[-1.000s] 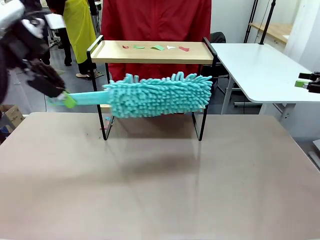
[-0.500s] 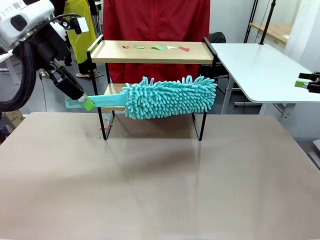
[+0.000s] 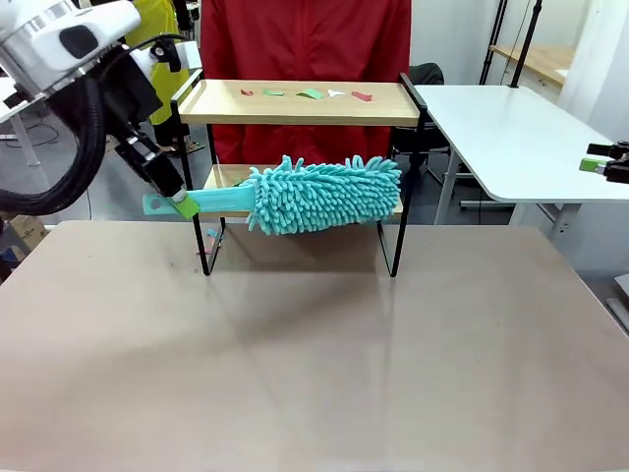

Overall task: Clean the shelf.
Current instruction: Clean the specific section of the Shelf indicated by the human with the Duster.

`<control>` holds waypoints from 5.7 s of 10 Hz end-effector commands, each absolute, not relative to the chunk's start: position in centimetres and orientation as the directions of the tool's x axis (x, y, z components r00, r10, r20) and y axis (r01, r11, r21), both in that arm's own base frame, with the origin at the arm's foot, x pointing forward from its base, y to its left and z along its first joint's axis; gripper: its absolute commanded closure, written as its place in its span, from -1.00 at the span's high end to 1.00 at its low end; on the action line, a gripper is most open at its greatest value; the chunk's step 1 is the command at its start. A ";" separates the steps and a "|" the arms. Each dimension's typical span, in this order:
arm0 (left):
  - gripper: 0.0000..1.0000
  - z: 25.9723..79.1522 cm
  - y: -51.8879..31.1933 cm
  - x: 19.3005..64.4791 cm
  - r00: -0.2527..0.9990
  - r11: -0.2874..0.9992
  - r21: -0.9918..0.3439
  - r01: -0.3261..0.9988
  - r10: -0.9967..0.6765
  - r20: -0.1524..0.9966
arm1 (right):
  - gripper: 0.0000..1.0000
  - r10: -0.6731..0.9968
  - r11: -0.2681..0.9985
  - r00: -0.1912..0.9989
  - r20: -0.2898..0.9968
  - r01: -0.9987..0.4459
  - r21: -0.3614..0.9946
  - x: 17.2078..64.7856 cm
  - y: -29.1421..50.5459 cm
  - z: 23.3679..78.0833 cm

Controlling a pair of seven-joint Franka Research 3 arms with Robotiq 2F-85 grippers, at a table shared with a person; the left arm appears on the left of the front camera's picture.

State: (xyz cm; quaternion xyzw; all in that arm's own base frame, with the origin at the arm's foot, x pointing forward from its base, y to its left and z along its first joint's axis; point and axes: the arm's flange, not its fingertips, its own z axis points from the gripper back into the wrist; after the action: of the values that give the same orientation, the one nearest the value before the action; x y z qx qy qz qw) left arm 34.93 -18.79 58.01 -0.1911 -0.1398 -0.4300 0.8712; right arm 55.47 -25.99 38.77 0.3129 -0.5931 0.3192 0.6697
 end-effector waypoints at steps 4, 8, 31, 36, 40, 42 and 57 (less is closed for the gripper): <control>-0.74 58.7 -23.1 34.7 0.713 0.712 -0.230 0.663 -0.507 0.485 | 1.00 0.058 0.600 0.090 0.994 -0.799 0.038 55.5 -25.8 39.0; -0.74 58.1 -30.2 35.5 0.786 0.841 -0.177 0.511 -0.373 0.494 | 1.00 0.058 0.600 0.090 0.994 -0.799 0.038 55.5 -25.8 39.0; -0.74 52.1 -49.5 39.7 0.916 0.961 -0.064 0.269 -0.235 0.324 | 1.00 0.058 0.600 0.090 0.994 -0.799 0.038 55.5 -25.8 39.0; -0.74 50.8 -48.6 40.6 0.938 0.969 -0.056 0.239 -0.216 0.270 | 1.00 0.058 0.600 0.090 0.994 -0.799 0.038 55.5 -25.8 39.0; -0.74 50.0 -44.8 41.5 0.959 0.984 -0.056 0.167 -0.149 0.240 | 1.00 0.058 0.600 0.090 0.994 -0.799 0.038 55.5 -25.8 39.0; -0.74 49.2 -42.7 42.2 0.971 0.987 -0.067 0.144 -0.127 0.204 | 1.00 0.058 0.600 0.090 0.994 -0.799 0.038 55.5 -25.8 39.0; -0.74 47.6 -26.3 42.9 0.982 0.991 0.107 -0.076 0.056 0.179 | 1.00 0.058 0.600 0.090 0.994 -0.799 0.038 55.5 -25.8 39.0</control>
State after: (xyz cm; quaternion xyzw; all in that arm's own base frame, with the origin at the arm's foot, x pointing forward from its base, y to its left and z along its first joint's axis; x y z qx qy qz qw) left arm 43.58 -27.61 47.69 0.0345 -0.0920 0.0297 0.9947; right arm 55.48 -25.98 38.77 0.3129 -0.5932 0.3193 0.6696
